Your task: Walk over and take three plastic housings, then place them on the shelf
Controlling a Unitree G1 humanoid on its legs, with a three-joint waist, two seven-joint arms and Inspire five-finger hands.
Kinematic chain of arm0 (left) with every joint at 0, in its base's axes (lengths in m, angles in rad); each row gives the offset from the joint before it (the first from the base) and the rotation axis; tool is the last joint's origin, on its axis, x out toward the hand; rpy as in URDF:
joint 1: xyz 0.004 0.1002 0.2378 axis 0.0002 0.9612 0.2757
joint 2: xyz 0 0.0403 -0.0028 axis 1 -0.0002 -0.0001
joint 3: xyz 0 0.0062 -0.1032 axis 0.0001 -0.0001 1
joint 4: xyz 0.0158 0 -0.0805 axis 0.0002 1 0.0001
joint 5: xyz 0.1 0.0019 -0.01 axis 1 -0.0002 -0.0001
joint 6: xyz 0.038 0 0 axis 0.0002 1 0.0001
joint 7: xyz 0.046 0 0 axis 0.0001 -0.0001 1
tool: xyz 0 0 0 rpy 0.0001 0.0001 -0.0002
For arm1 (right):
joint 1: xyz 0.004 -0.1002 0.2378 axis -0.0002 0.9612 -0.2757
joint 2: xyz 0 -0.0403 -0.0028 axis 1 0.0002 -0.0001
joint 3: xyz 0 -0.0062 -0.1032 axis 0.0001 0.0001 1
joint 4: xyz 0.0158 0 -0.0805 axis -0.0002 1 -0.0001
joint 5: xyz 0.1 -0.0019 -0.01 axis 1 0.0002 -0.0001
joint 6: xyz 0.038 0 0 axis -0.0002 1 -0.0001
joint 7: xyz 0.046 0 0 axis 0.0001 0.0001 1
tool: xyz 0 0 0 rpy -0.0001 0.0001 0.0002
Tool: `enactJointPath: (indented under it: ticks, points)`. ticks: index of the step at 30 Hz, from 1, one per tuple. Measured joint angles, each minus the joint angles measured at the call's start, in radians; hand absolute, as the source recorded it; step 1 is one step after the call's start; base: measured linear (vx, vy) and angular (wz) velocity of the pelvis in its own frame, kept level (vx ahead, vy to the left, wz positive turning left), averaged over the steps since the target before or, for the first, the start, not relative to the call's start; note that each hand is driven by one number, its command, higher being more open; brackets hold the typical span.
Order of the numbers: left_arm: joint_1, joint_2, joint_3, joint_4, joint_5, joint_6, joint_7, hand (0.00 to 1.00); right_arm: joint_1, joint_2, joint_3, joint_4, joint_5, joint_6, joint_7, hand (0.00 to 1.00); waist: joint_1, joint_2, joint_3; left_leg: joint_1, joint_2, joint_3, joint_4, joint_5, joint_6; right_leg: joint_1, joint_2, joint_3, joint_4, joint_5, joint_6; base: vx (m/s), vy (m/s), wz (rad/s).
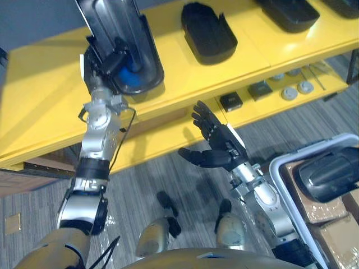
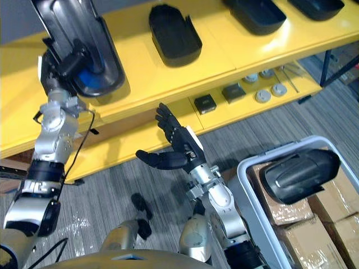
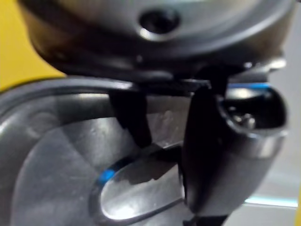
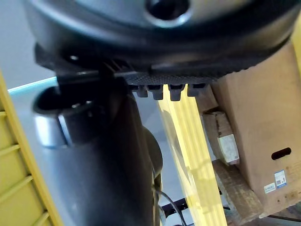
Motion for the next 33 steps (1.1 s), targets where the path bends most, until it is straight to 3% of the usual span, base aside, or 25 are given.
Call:
enactJointPath:
  ticks: [4,9,16,17,23,33]
  points:
    - [-0.077,0.003,-0.010,0.071,-0.039,0.049,0.050,0.00,-0.045,0.009,0.013,-0.016,0.000,0.000,-0.026,1.00,-0.005,-0.002,0.070,-0.035,0.014,0.006,0.052,-0.014,0.004,-0.041,-0.001,0.017,0.040,-0.008,-0.011,-0.06,0.001,-0.09]
    - [-0.153,0.036,-0.016,0.079,-0.067,0.052,0.095,0.00,-0.053,0.012,0.027,-0.056,0.000,0.001,-0.044,1.00,-0.010,-0.010,0.116,-0.065,0.028,0.004,0.070,-0.008,0.010,-0.089,-0.001,0.025,0.092,-0.032,-0.029,-0.05,-0.029,-0.01]
    - [-0.198,0.038,-0.025,0.088,-0.047,0.077,0.152,0.00,-0.051,0.038,0.048,-0.072,-0.001,0.001,-0.084,1.00,-0.006,-0.018,0.132,-0.071,0.028,0.003,0.067,-0.005,0.008,-0.111,-0.006,0.032,0.126,-0.054,-0.036,-0.01,-0.003,0.00]
    - [-0.201,0.038,-0.026,0.088,-0.038,0.083,0.154,1.00,-0.052,0.040,0.052,-0.072,-0.001,0.001,-0.088,1.00,-0.005,-0.018,0.132,-0.072,0.028,0.003,0.067,-0.005,0.008,-0.113,-0.006,0.032,0.127,-0.055,-0.036,0.00,0.000,0.00]
    - [-0.242,0.053,-0.049,0.117,0.019,0.149,0.153,1.00,-0.061,0.040,0.072,-0.083,0.000,0.020,-0.121,1.00,0.001,-0.019,0.132,-0.075,0.027,0.001,0.066,0.002,0.013,-0.120,-0.009,0.032,0.142,-0.059,-0.036,0.00,0.000,0.01]
    - [-0.237,0.152,-0.064,0.221,0.061,0.231,0.126,1.00,-0.013,0.040,0.084,-0.138,0.000,0.022,-0.129,1.00,0.002,-0.019,0.132,0.003,0.024,0.006,0.028,0.004,-0.002,-0.054,-0.006,0.032,0.130,-0.070,-0.032,0.00,0.001,-0.01]
